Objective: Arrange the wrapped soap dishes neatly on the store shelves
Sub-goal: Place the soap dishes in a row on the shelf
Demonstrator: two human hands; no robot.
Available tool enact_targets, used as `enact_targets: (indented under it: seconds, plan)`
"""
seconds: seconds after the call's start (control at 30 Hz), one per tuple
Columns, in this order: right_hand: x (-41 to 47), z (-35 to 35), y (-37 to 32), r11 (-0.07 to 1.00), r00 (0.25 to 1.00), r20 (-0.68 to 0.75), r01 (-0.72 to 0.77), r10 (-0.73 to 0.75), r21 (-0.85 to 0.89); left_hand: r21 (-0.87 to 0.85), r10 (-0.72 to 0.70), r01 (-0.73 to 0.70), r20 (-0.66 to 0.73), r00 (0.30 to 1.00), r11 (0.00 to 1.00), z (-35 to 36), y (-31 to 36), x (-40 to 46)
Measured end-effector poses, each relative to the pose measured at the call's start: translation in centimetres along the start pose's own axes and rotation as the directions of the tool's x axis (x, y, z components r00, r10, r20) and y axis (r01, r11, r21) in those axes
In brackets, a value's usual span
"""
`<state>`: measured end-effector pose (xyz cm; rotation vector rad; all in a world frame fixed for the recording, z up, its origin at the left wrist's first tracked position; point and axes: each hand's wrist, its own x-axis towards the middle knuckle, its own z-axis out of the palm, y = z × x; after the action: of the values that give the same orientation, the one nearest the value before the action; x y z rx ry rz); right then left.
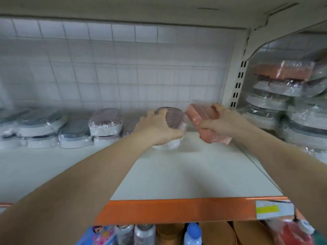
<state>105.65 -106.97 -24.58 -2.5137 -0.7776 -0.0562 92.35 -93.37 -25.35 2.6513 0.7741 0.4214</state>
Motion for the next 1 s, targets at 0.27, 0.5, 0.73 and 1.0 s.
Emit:
enact_targets:
  seconds: [0.27,0.5,0.73,1.0]
  plan:
    - [1.3,3.2,-5.1,0.994,0.996,0.049,0.074,-0.078,0.077,0.103,-0.135,0.162,-0.233,0.963,0.981,-0.4,-5.0,1.2]
    - [2.5,4.3,-6.9,0.993,0.997,0.053,0.055,-0.061,0.103,0.137,-0.113,0.156,-0.275,0.955,0.978,0.7,-6.6,5.8]
    - [3.6,4.9,-6.9,0.998,0.998,0.036,0.043,-0.044,0.048,0.415,-0.093,0.192,-0.246,0.965,0.890,2.2,-8.7,8.4]
    - [3.0,4.6,-5.9,0.999,0.998,0.060,0.003,-0.005,0.036,0.307,-0.136,0.118,0.037,0.990,0.944,-0.1,-8.5,8.1]
